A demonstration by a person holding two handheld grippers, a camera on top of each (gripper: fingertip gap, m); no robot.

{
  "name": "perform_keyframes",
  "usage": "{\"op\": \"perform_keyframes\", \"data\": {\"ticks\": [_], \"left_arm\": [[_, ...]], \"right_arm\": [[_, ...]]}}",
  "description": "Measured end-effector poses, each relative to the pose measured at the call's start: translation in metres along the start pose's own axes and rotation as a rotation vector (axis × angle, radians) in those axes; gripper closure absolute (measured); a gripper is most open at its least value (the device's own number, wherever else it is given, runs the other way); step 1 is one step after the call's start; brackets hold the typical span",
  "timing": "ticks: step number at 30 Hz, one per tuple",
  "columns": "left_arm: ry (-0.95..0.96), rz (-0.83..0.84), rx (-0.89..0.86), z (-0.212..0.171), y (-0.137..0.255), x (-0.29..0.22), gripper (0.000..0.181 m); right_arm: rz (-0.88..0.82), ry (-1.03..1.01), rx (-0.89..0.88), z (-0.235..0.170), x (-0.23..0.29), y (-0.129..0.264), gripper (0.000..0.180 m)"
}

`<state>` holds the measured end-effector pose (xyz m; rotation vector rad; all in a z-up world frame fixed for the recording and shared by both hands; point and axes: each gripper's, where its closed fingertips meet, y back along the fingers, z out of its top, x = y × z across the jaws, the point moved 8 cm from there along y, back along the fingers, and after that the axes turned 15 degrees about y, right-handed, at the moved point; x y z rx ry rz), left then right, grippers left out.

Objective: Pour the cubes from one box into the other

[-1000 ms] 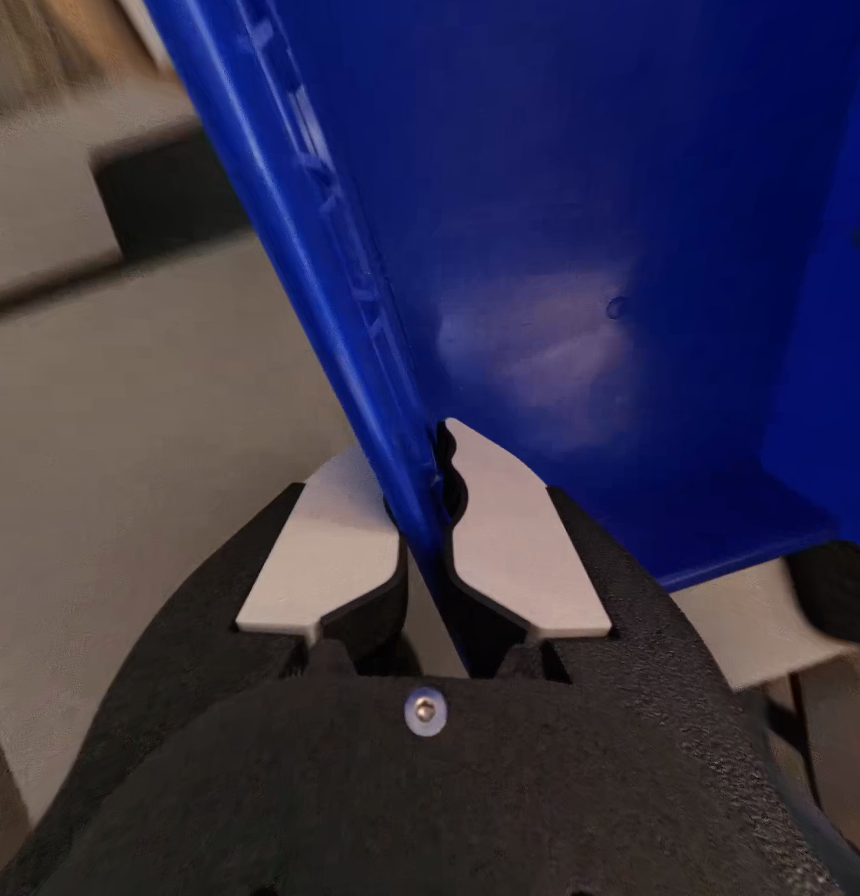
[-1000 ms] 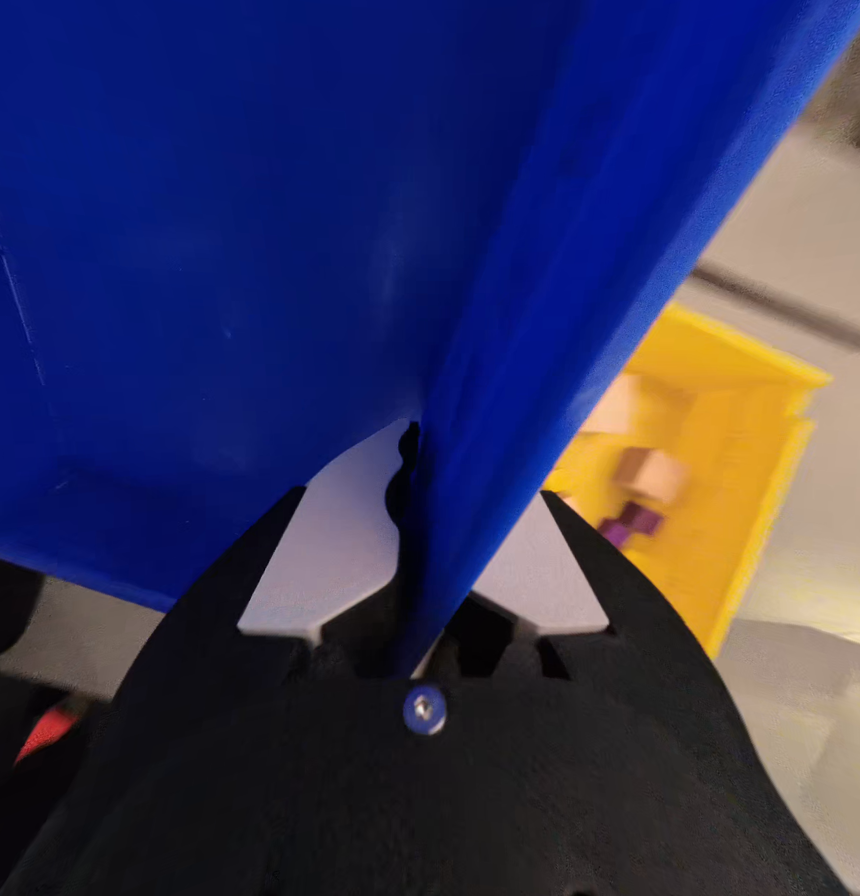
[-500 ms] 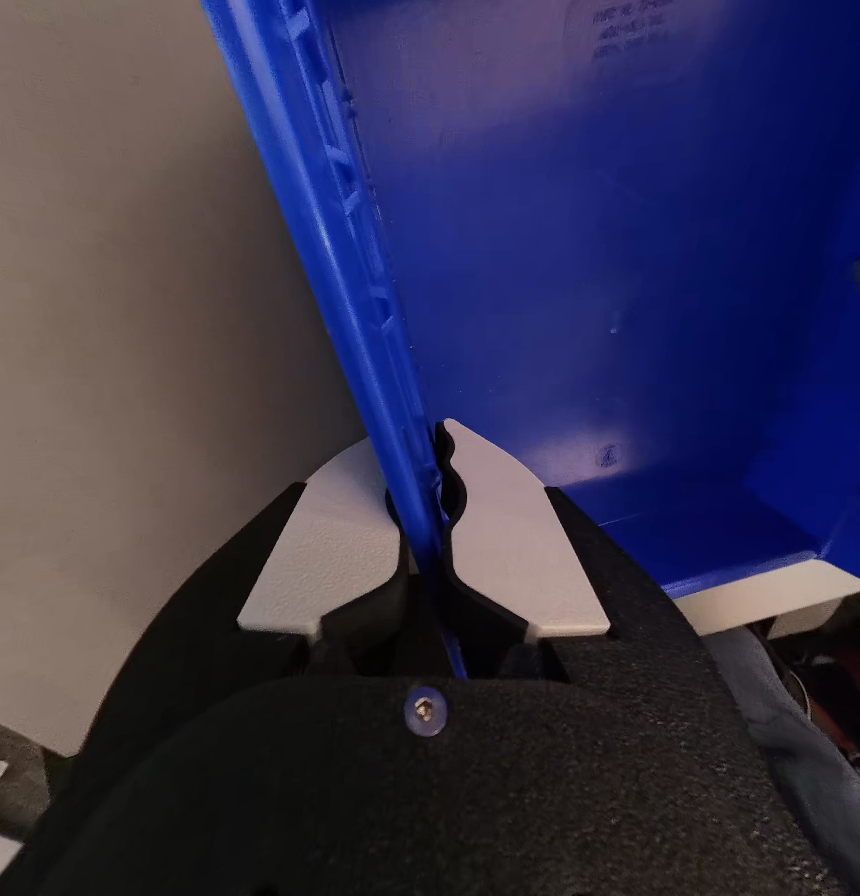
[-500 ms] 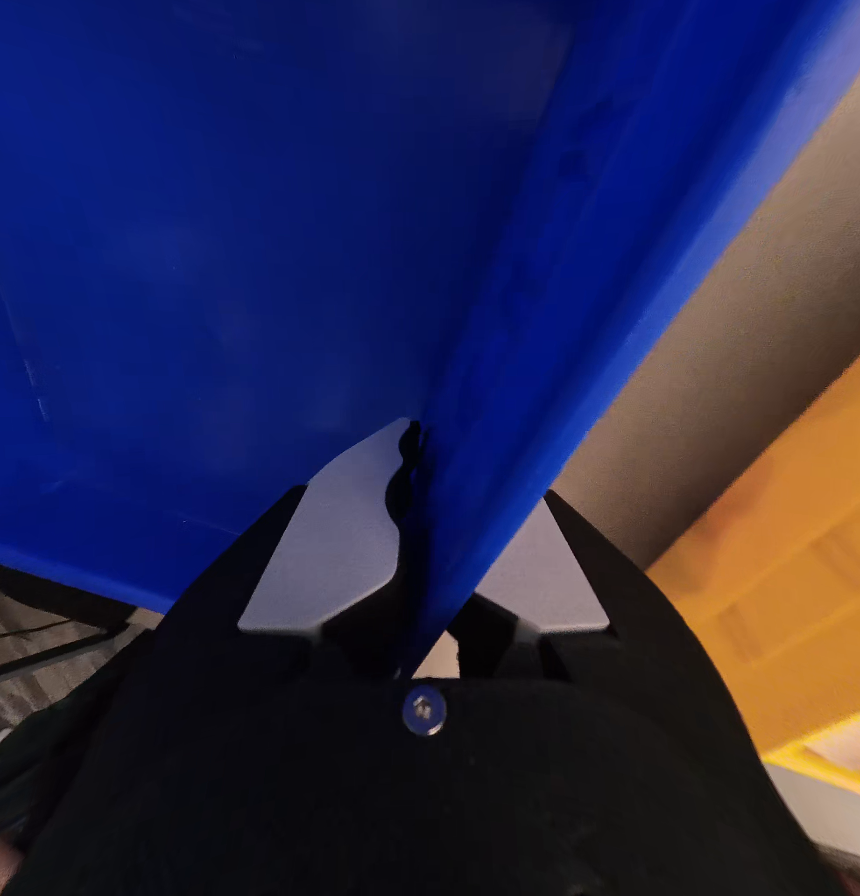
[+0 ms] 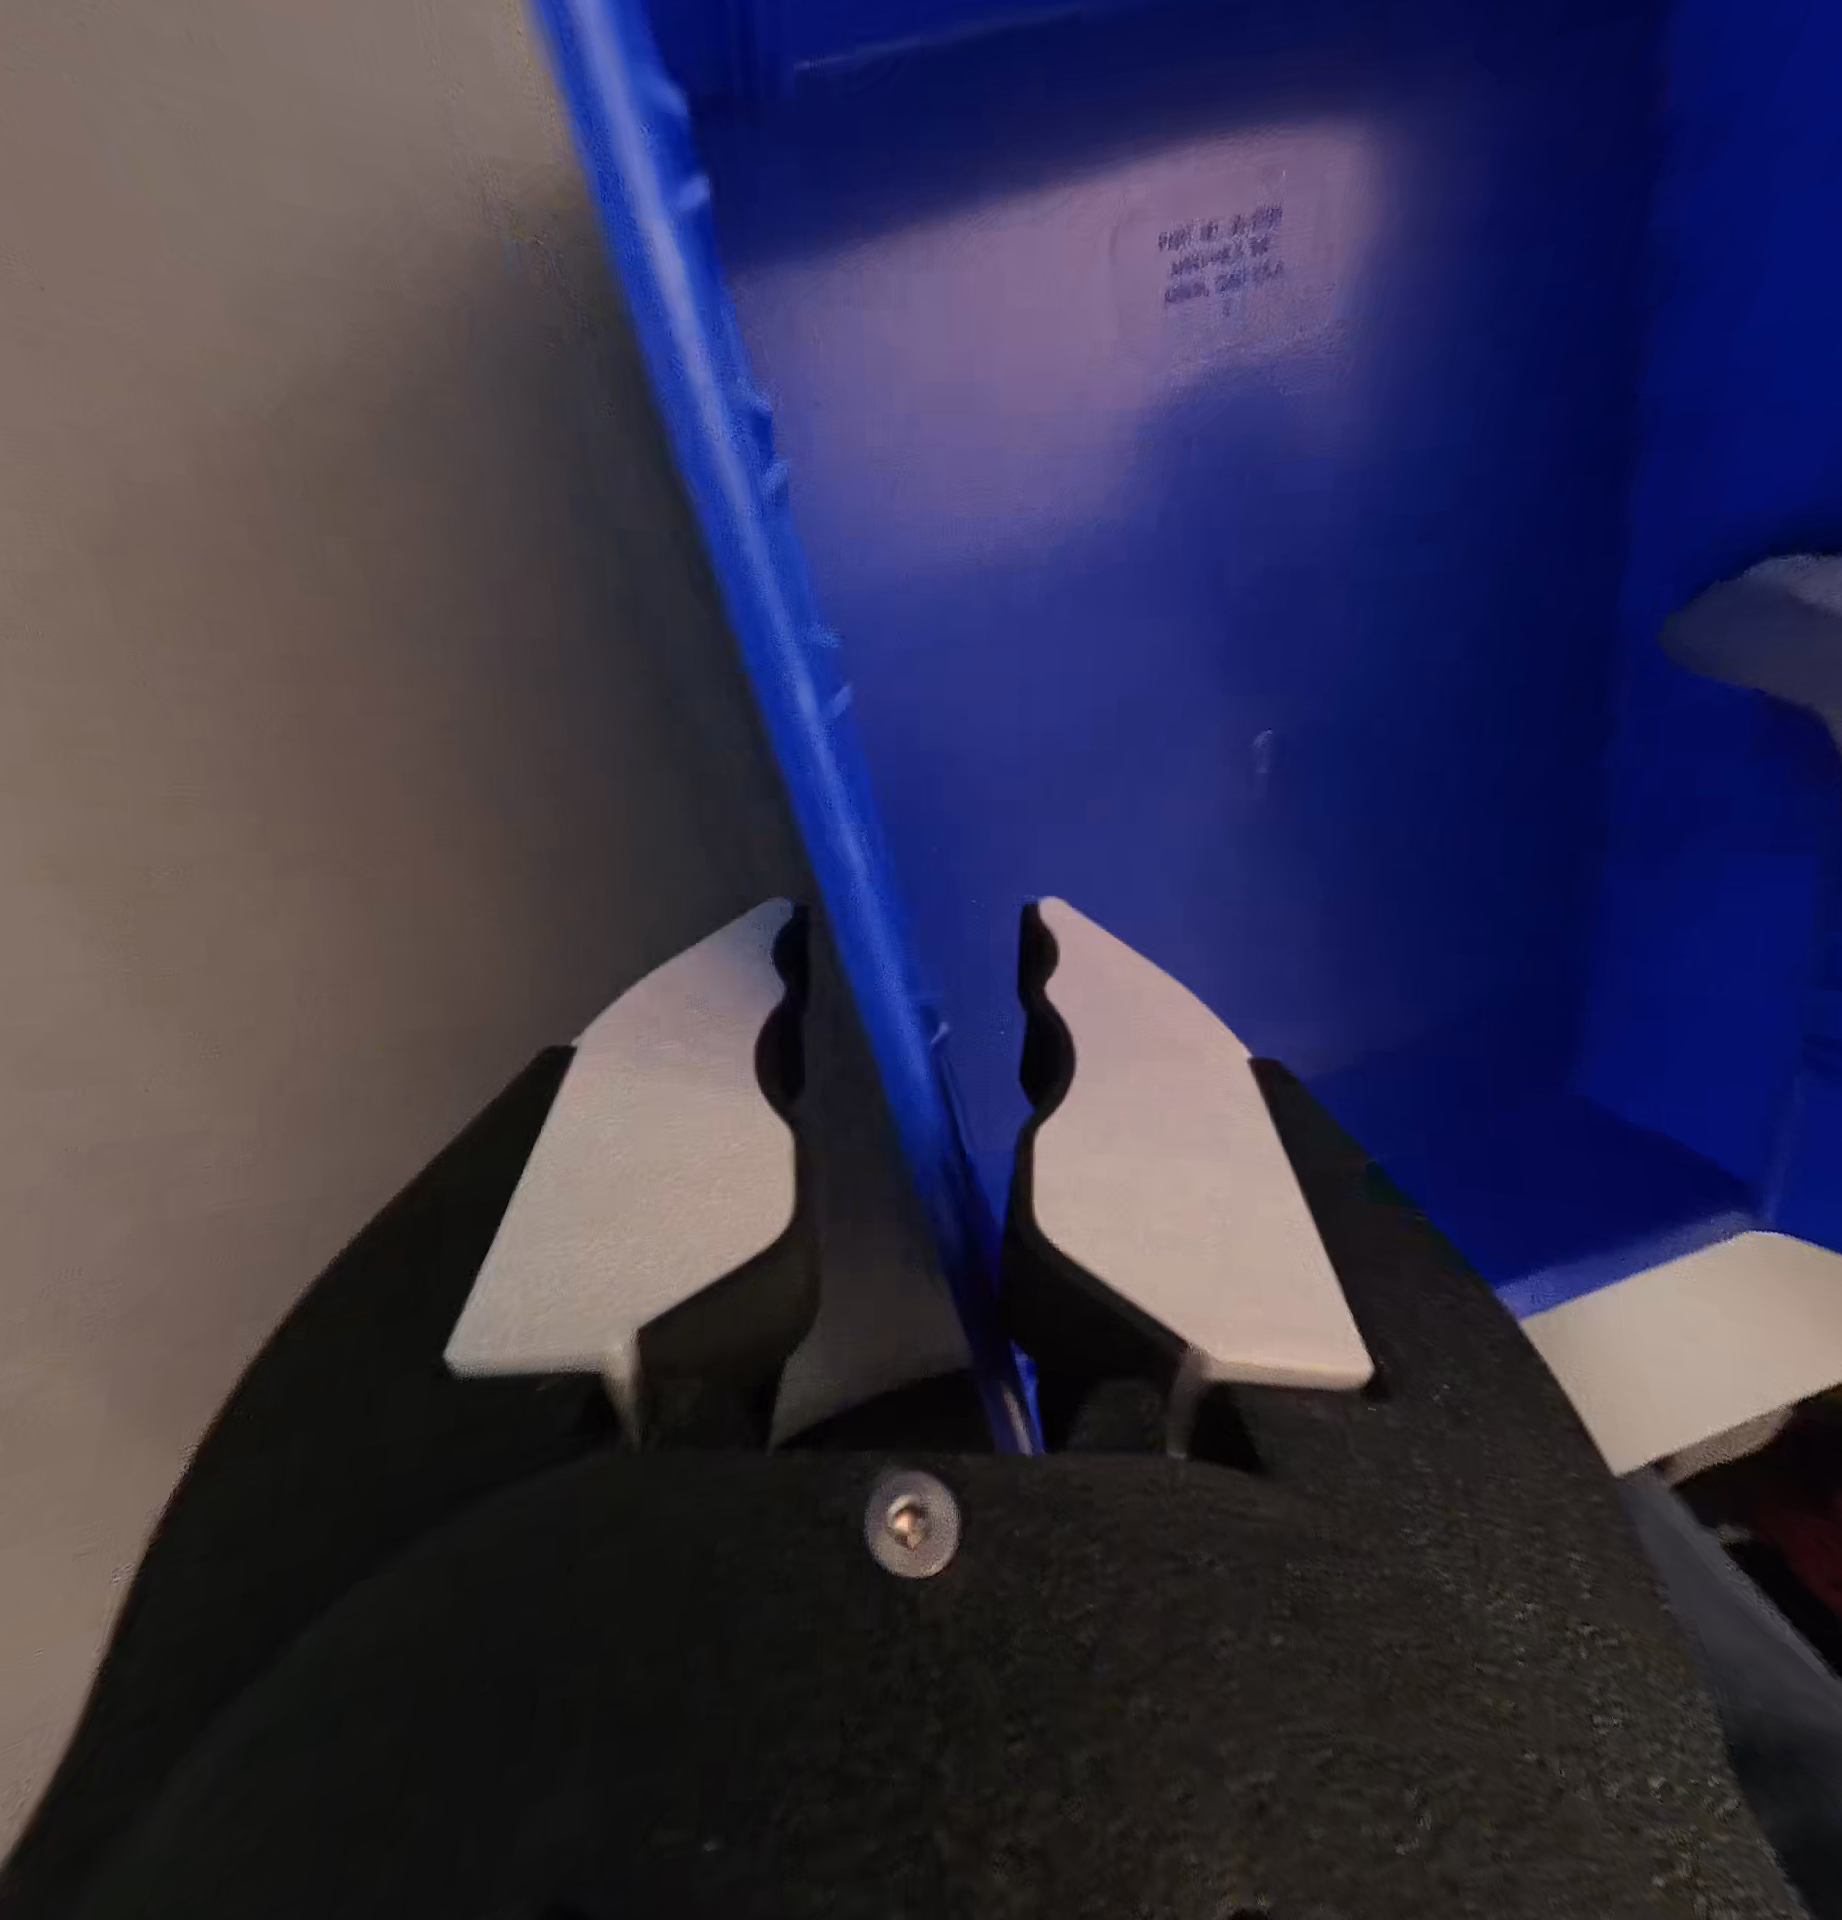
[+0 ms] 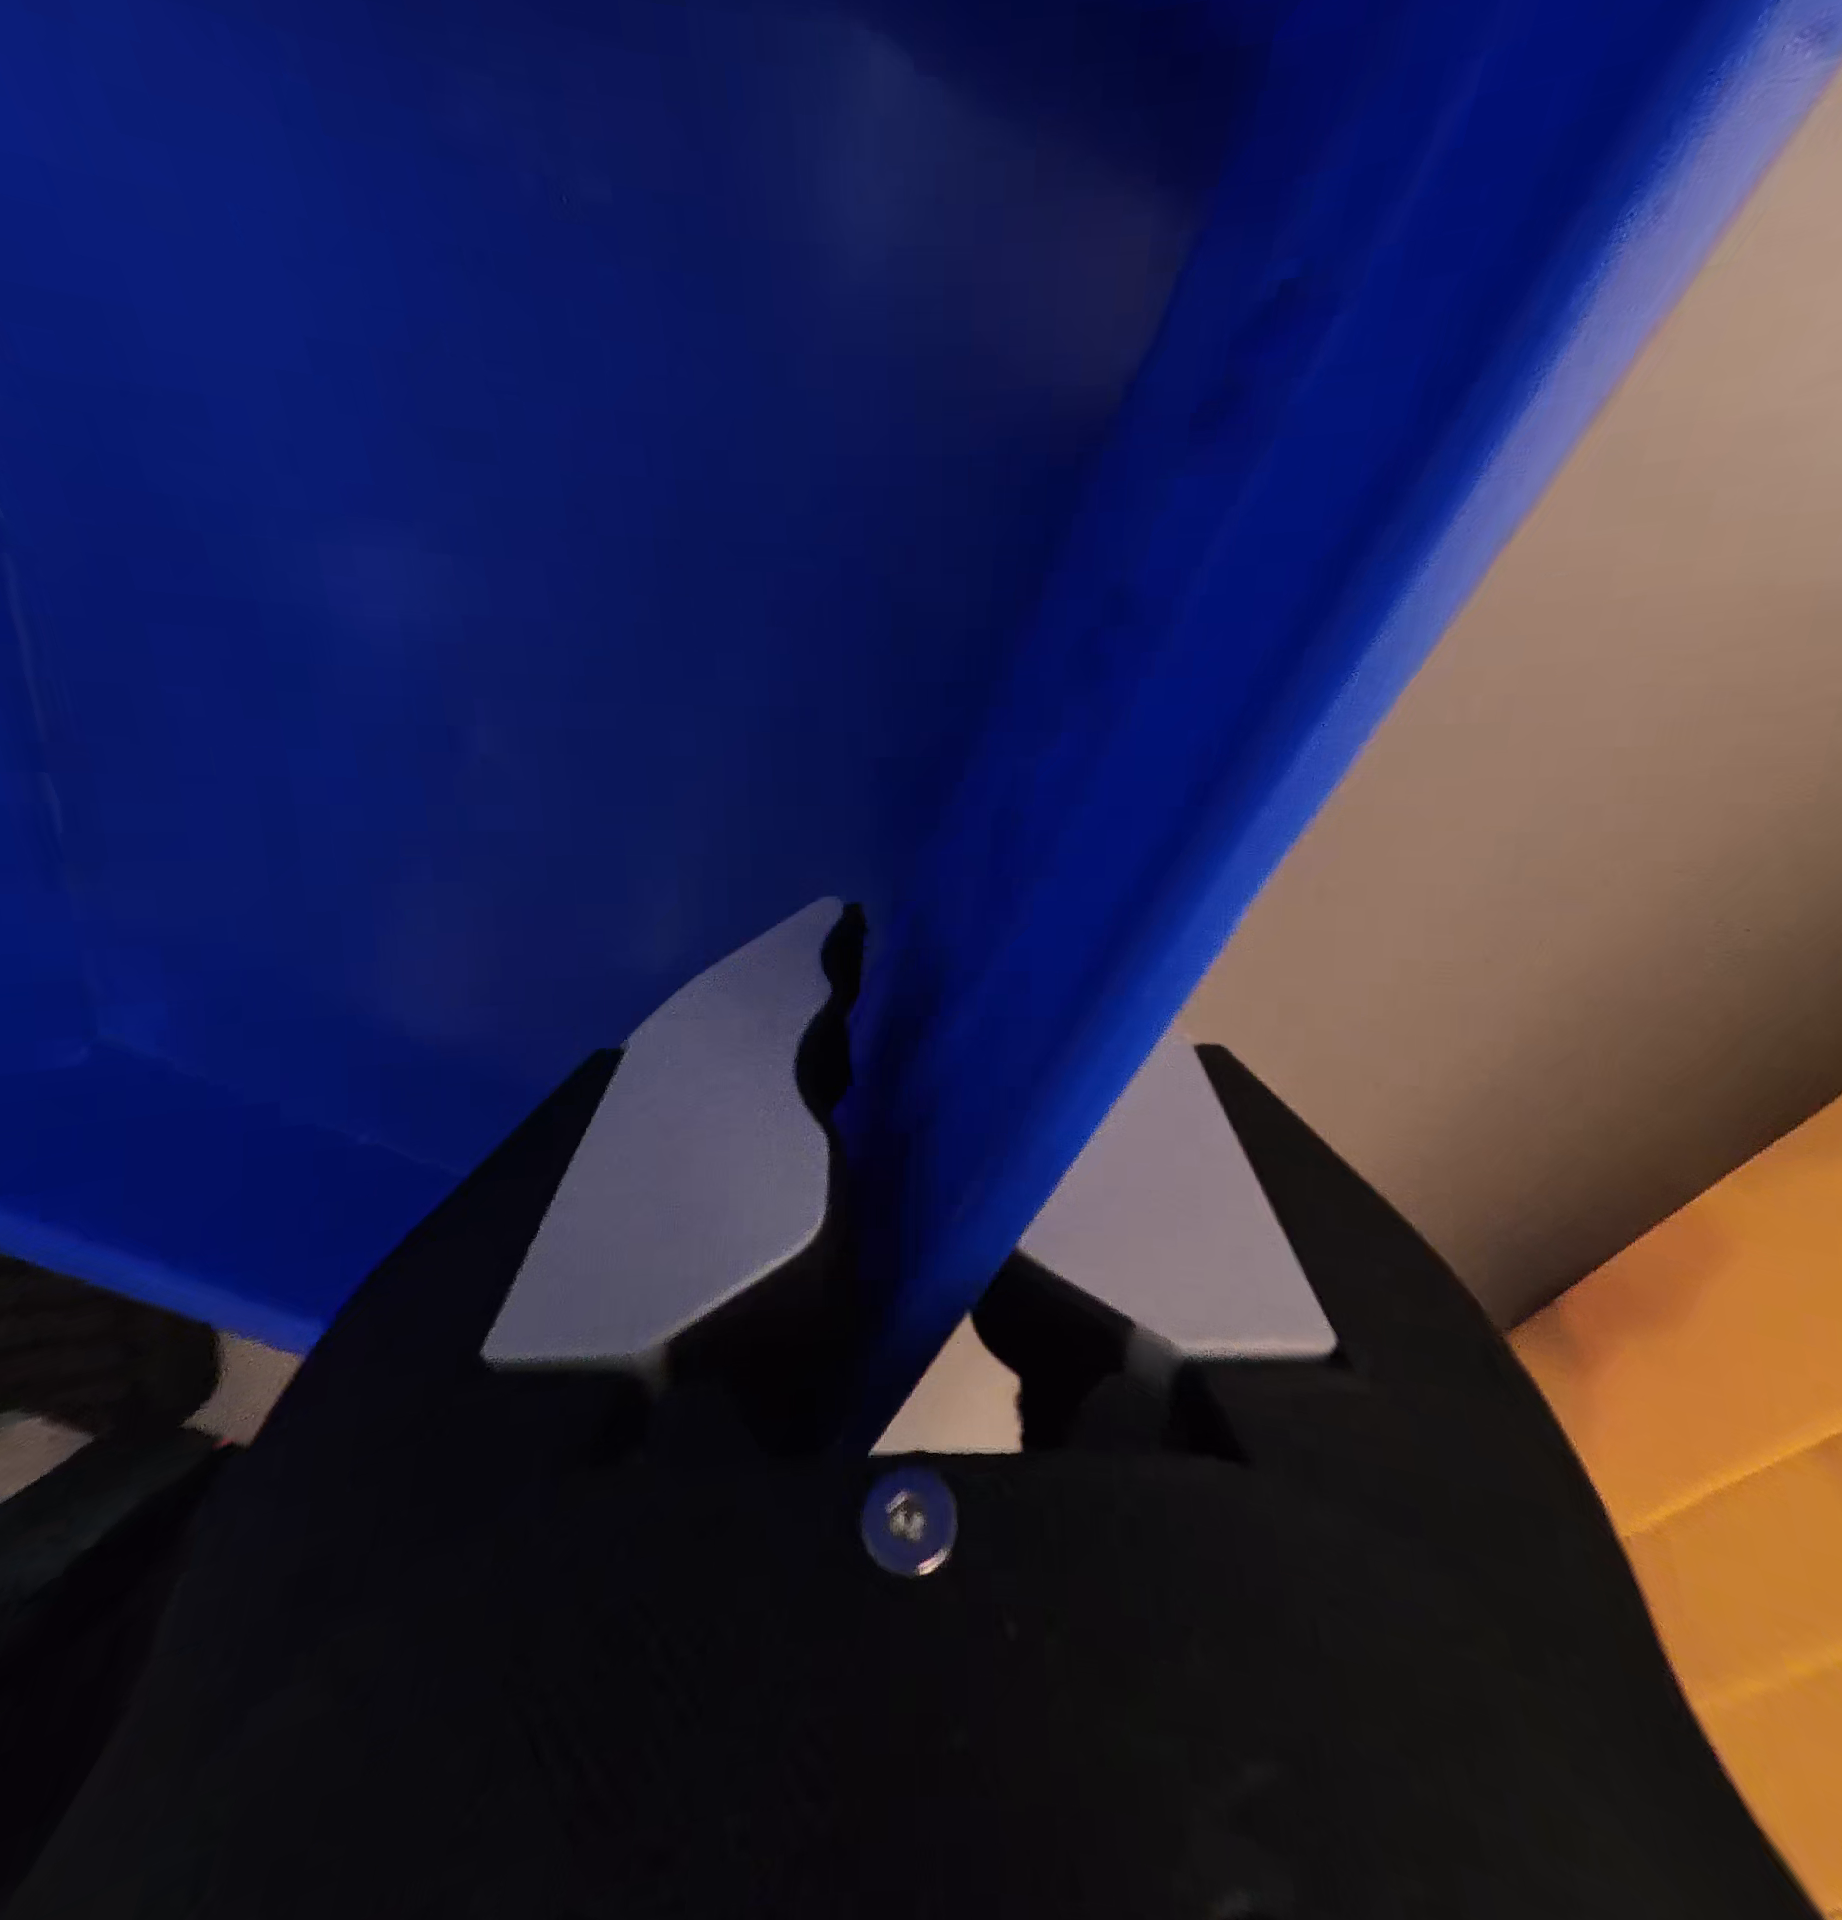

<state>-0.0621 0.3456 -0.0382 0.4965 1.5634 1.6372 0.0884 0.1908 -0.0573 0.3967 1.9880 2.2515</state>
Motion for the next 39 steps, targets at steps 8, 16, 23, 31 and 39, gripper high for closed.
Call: {"op": "perform_keyframes", "data": {"ticks": [8, 16, 23, 31, 39], "left_arm": [[0.122, -0.303, -0.442, -0.031, 0.065, 0.041, 0.106], [-0.205, -0.472, -1.078, -0.195, 0.224, 0.068, 0.117], [-0.271, 0.011, -1.213, -0.370, 0.217, 0.145, 0.125], [0.204, 0.326, -1.060, -0.524, 0.180, 0.216, 0.120], [0.306, 0.275, -1.004, -0.559, 0.121, 0.216, 0.104]], "right_arm": [[-0.354, 0.087, -0.317, 0.008, 0.006, 0.055, 0.121], [-0.599, 0.589, -1.179, -0.028, 0.171, 0.203, 0.125], [0.163, 1.031, -1.400, -0.089, 0.359, 0.141, 0.116], [0.424, 1.161, -0.894, -0.119, 0.445, 0.023, 0.122], [0.268, 1.130, -0.760, -0.155, 0.423, 0.012, 0.103]]}}
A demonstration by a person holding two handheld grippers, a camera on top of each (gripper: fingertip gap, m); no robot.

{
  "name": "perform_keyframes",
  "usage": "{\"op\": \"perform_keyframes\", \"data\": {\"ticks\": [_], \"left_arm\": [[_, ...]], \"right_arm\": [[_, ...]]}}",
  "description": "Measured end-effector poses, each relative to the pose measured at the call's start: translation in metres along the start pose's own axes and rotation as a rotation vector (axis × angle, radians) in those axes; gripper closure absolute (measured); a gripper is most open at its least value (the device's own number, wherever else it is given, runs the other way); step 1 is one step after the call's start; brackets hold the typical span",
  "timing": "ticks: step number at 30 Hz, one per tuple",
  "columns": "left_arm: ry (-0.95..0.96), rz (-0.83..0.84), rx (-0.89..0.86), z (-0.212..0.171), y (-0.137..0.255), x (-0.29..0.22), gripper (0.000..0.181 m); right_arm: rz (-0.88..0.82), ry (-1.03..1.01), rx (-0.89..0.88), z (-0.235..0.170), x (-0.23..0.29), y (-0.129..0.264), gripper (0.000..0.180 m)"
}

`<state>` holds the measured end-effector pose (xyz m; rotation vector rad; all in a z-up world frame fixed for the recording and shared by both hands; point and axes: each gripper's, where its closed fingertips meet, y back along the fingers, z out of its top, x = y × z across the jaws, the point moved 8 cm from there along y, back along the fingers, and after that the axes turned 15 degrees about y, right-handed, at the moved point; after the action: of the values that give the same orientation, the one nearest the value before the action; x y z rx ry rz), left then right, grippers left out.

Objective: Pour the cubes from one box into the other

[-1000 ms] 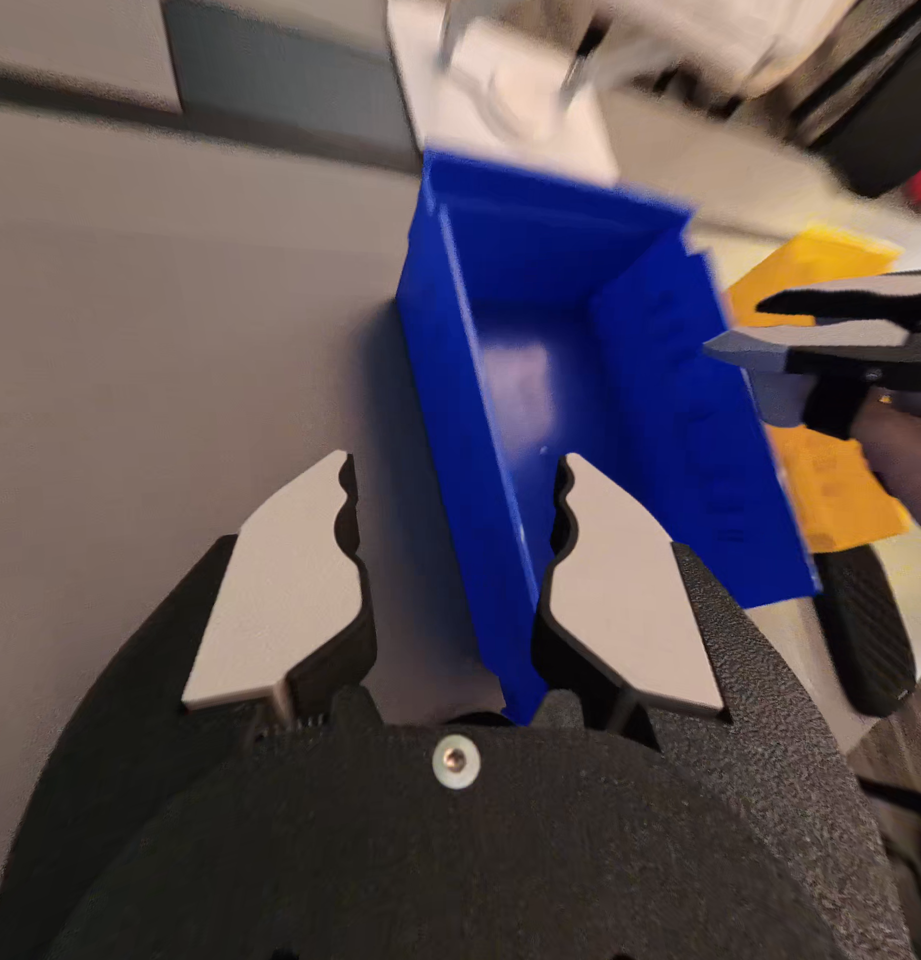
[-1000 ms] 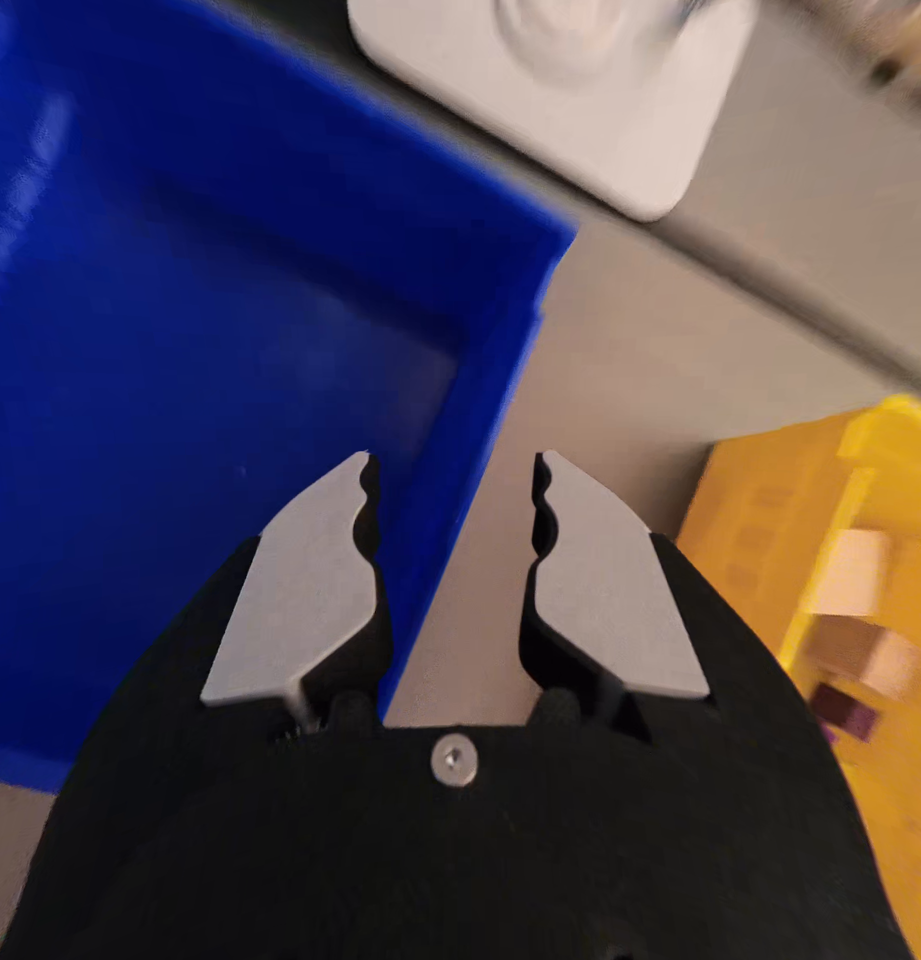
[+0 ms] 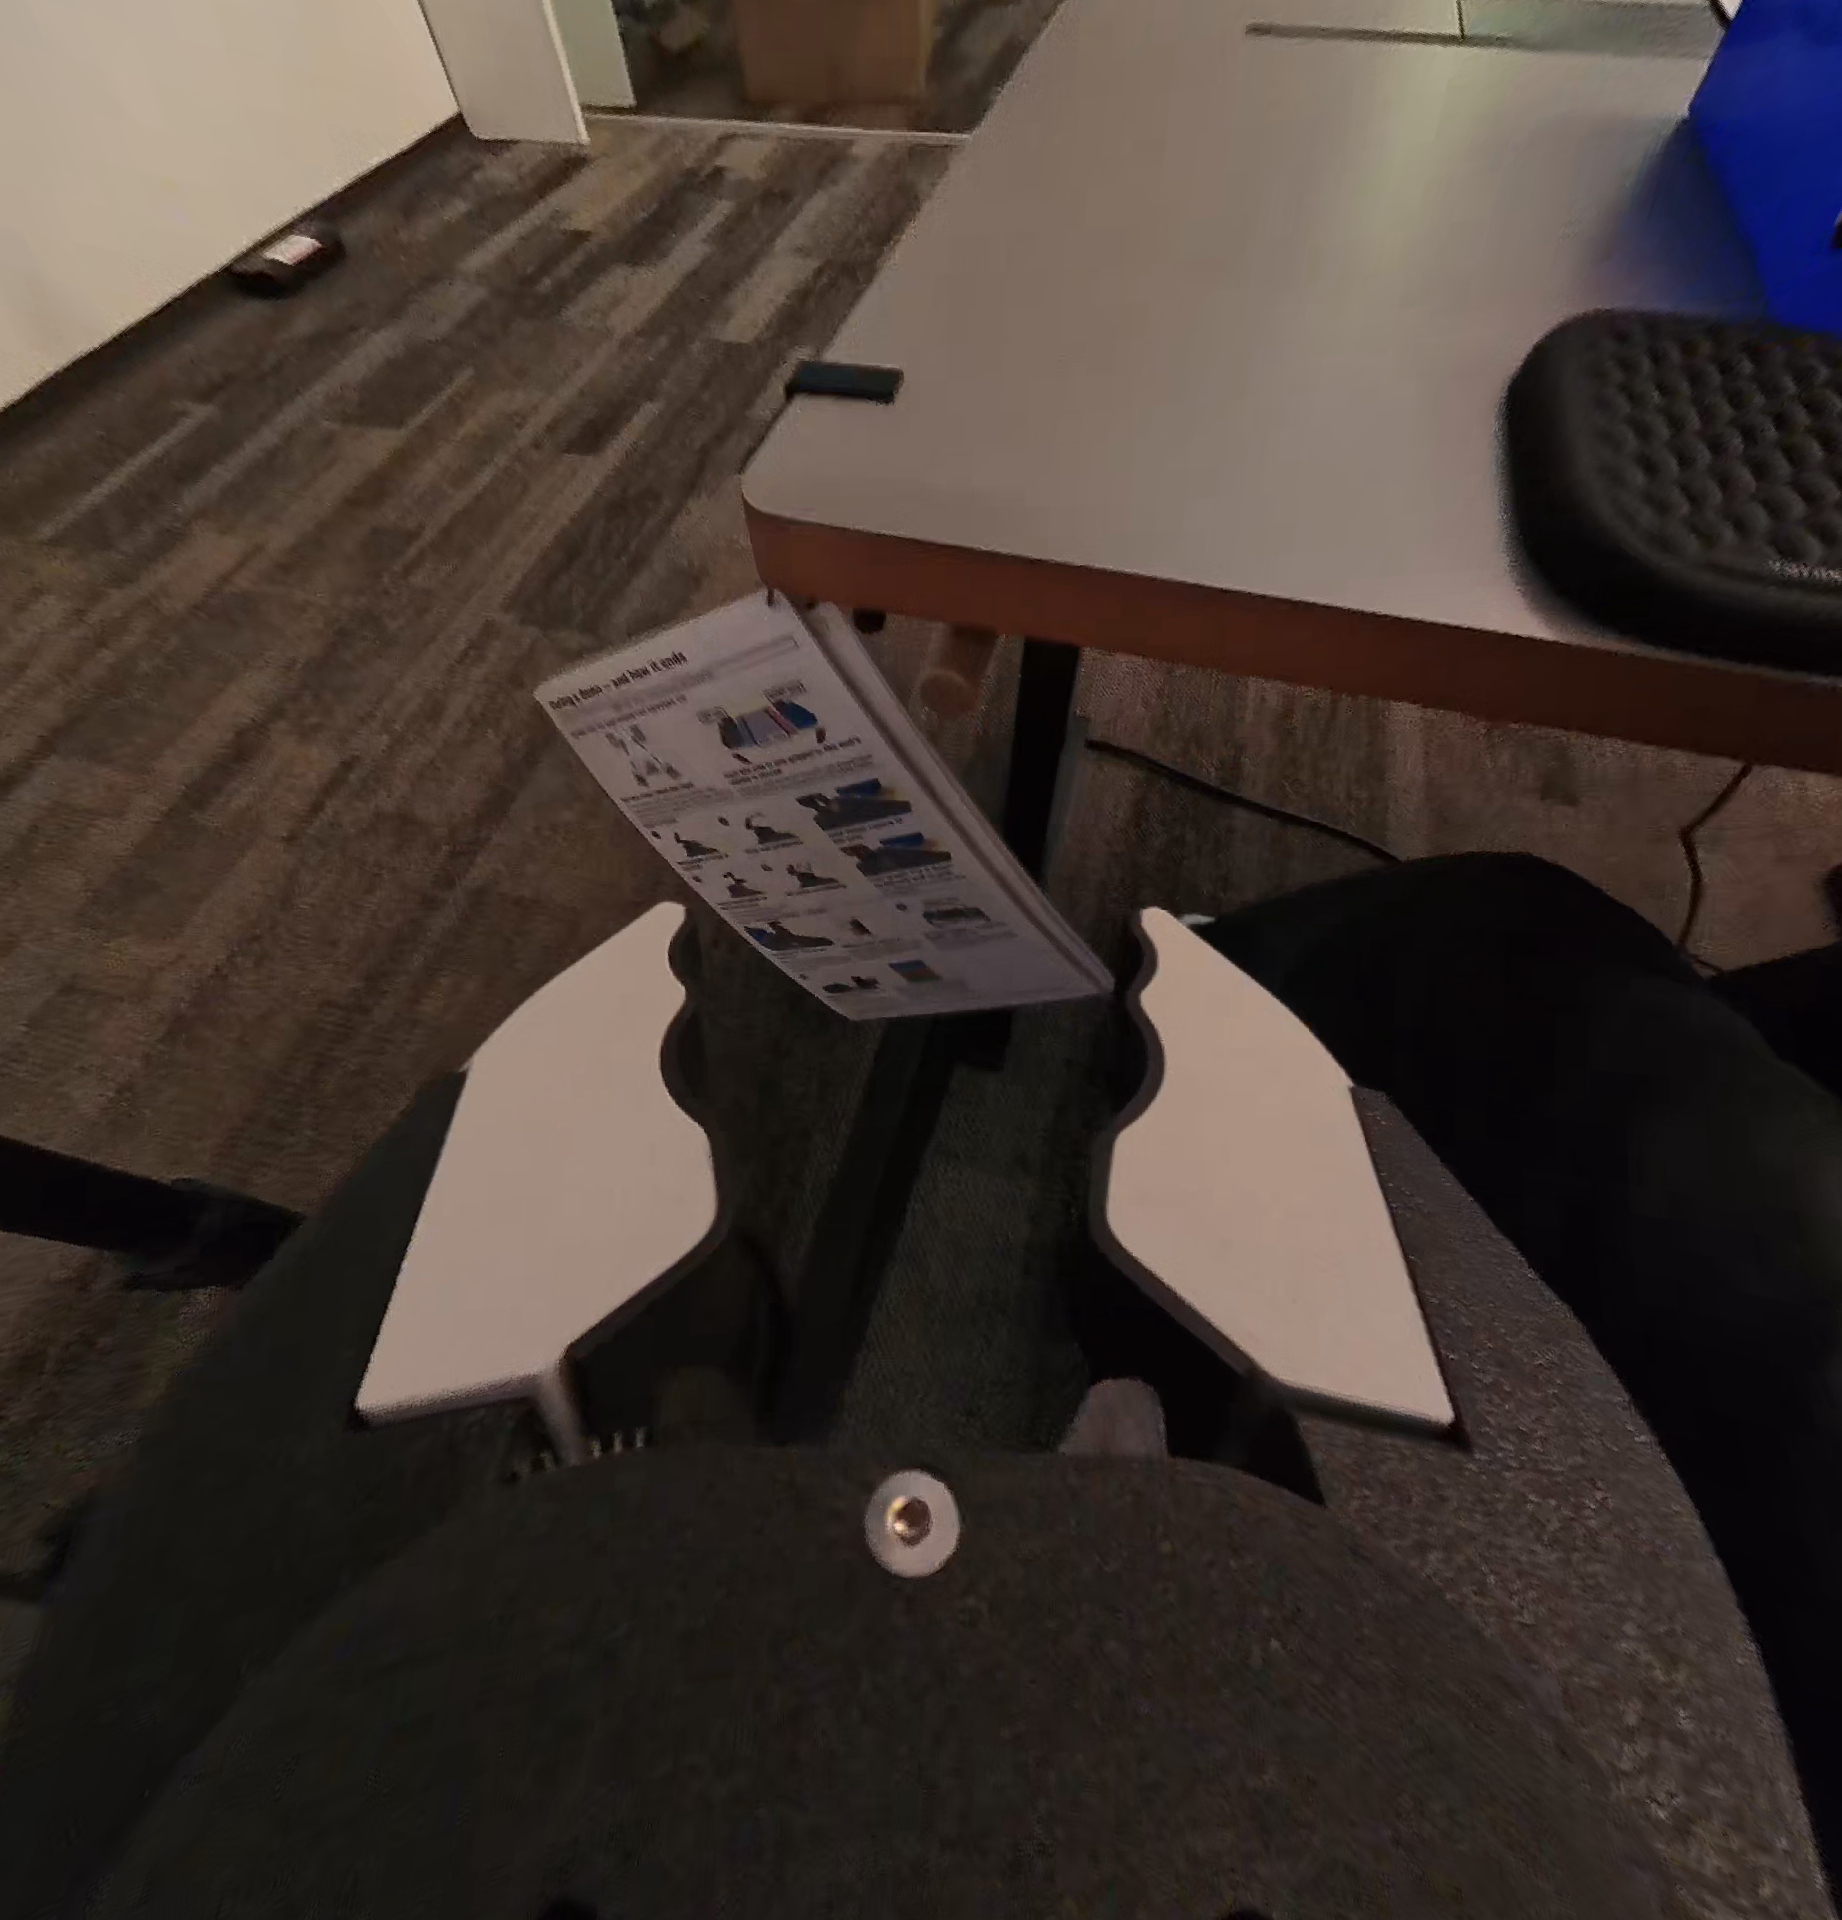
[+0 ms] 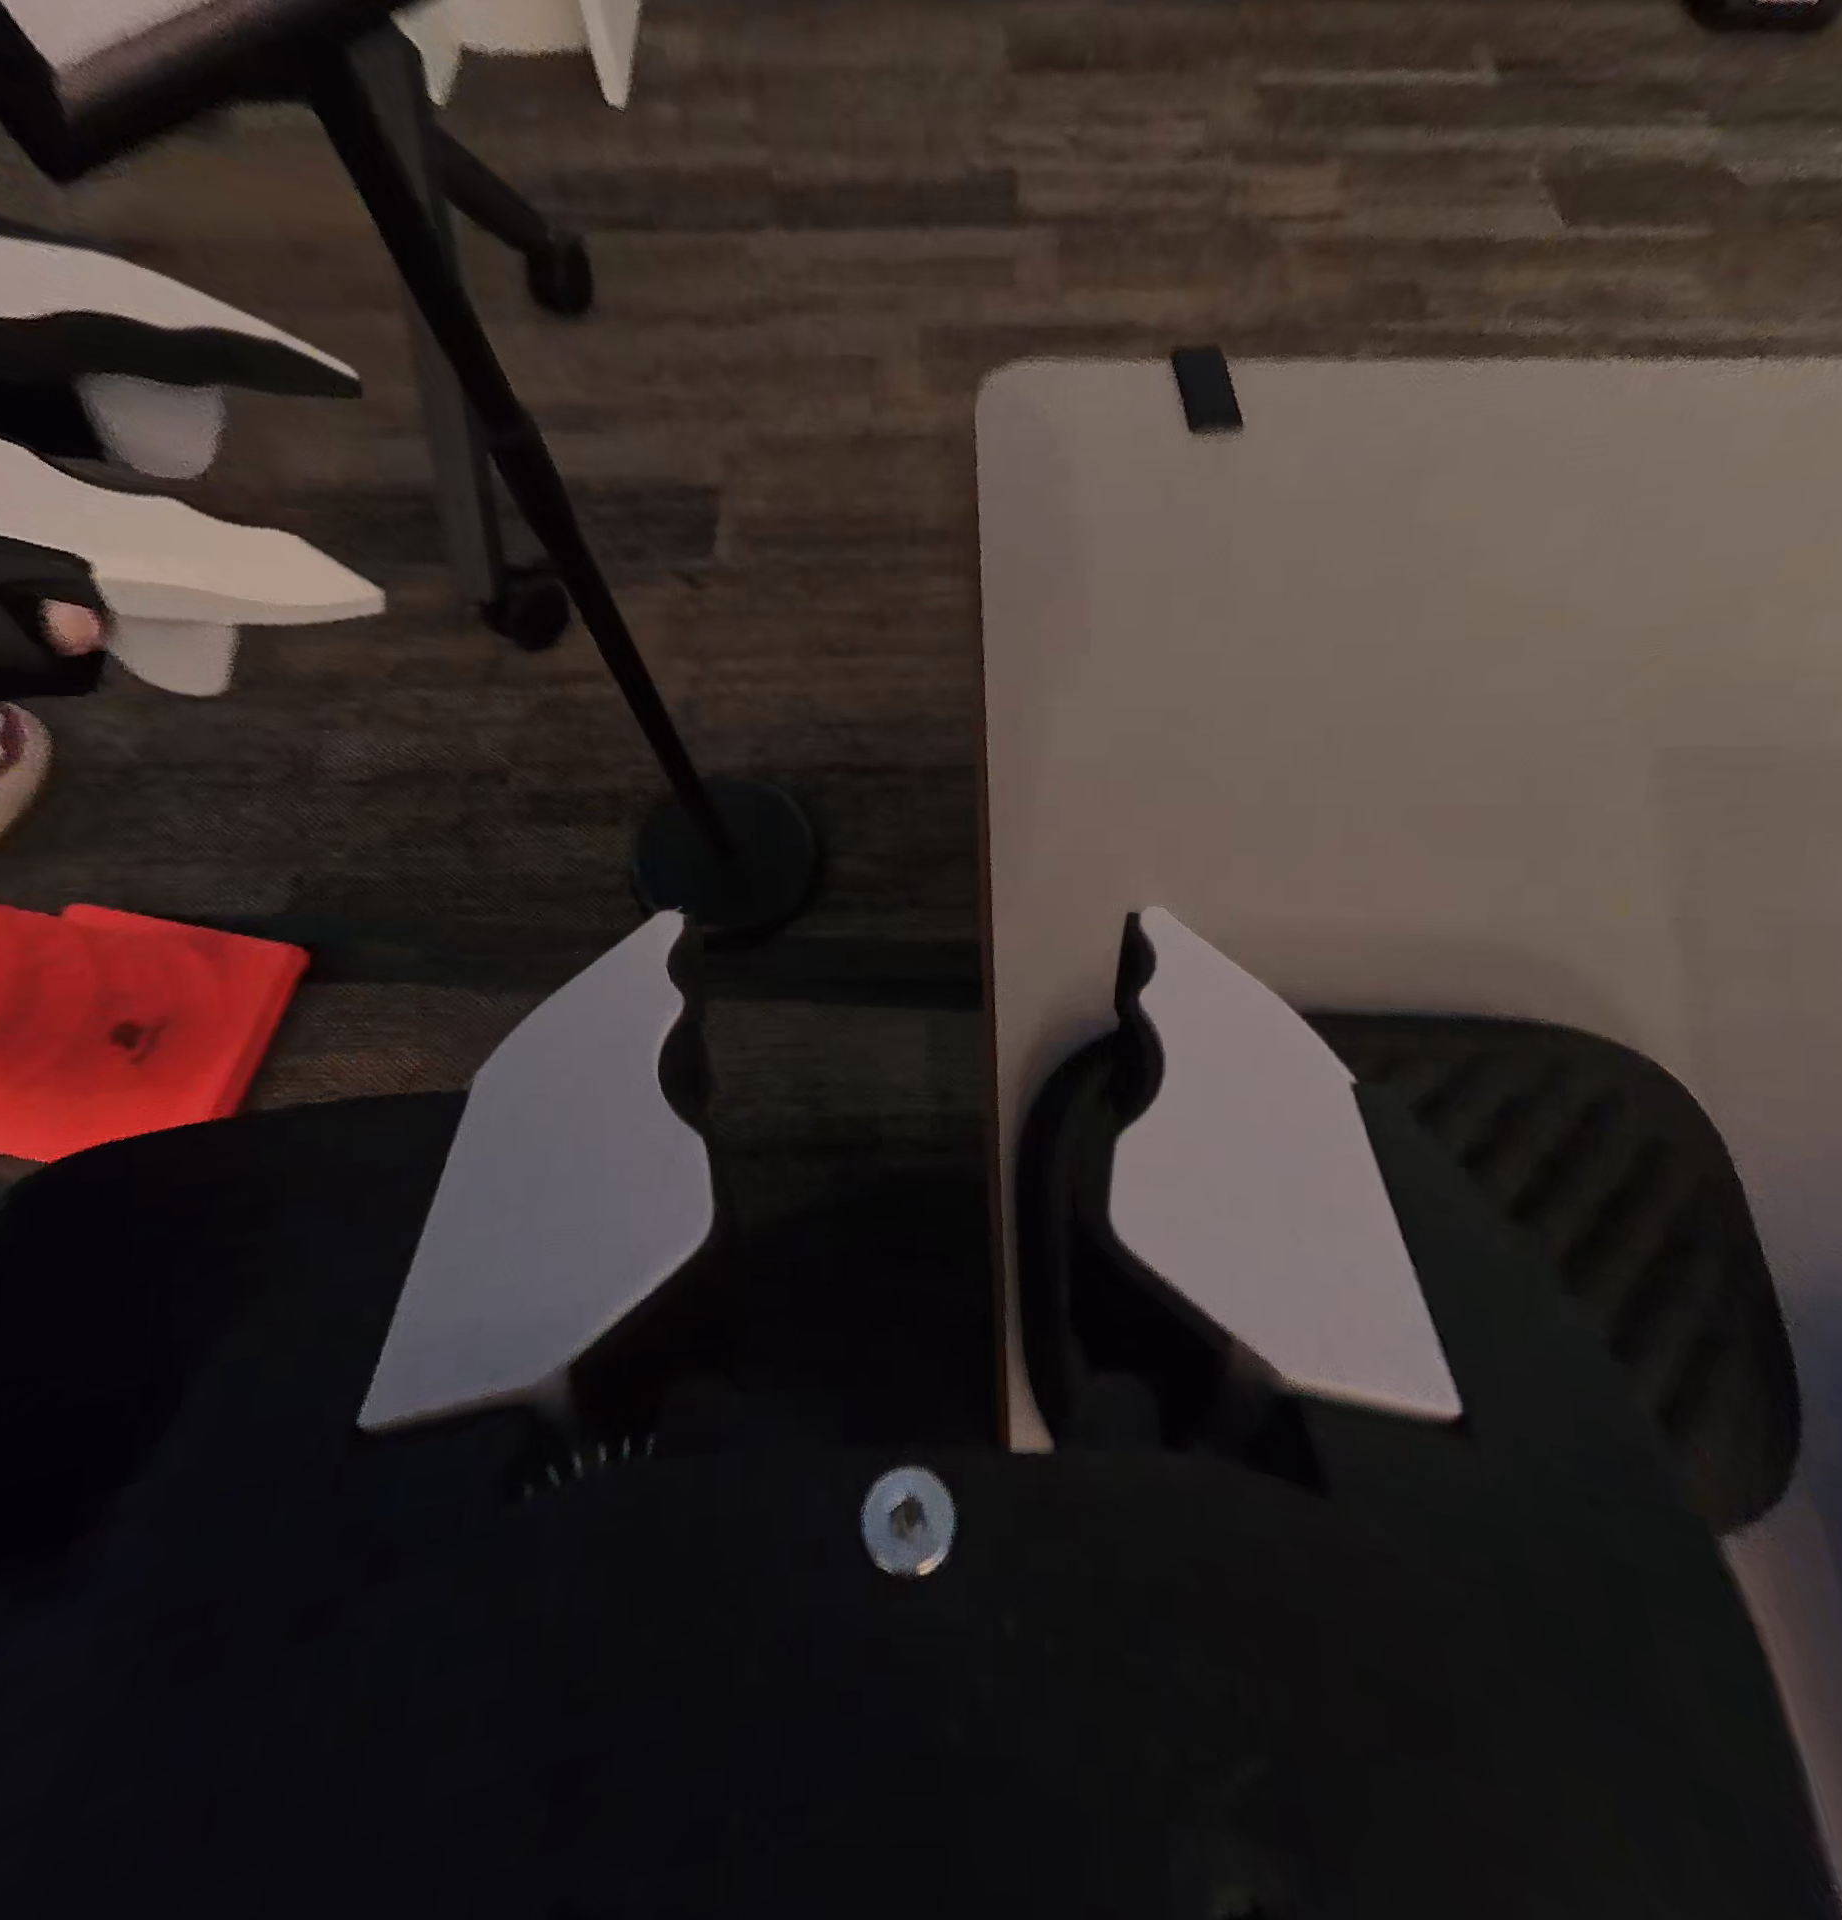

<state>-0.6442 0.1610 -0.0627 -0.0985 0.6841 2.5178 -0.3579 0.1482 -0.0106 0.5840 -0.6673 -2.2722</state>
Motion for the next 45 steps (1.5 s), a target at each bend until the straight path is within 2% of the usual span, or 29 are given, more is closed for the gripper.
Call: {"op": "perform_keyframes", "data": {"ticks": [6, 13, 17, 21, 27, 33, 39, 42, 45], "left_arm": [[0.071, -0.104, -0.024, -0.034, 0.005, 0.000, 0.103], [0.162, -0.111, -0.033, -0.082, 0.023, 0.022, 0.105], [0.126, -0.108, 0.001, -0.091, 0.034, 0.020, 0.104], [0.090, -0.135, -0.003, -0.083, 0.050, -0.005, 0.106], [0.058, -0.055, -0.040, -0.084, 0.091, -0.047, 0.109], [0.170, 0.114, -0.073, -0.119, 0.141, -0.069, 0.110], [0.241, 0.305, -0.151, -0.119, 0.186, -0.064, 0.112], [0.233, 0.391, -0.210, -0.103, 0.199, -0.051, 0.112], [0.202, 0.478, -0.252, -0.079, 0.205, -0.024, 0.112]], "right_arm": [[-0.059, 0.028, 0.056, -0.006, 0.006, 0.009, 0.102], [0.006, 0.034, 0.013, -0.018, 0.047, 0.002, 0.102], [0.011, 0.043, -0.060, -0.020, 0.067, 0.000, 0.103], [-0.045, 0.054, -0.135, -0.016, 0.069, 0.018, 0.107], [-0.134, 0.120, -0.228, -0.019, 0.060, 0.041, 0.113], [0.010, 0.114, -0.329, -0.016, 0.076, 0.021, 0.114], [0.075, 0.142, -0.470, 0.021, 0.073, 0.001, 0.116], [0.110, 0.158, -0.516, 0.048, 0.061, -0.015, 0.116], [0.084, 0.213, -0.485, 0.080, 0.041, -0.039, 0.116]]}}
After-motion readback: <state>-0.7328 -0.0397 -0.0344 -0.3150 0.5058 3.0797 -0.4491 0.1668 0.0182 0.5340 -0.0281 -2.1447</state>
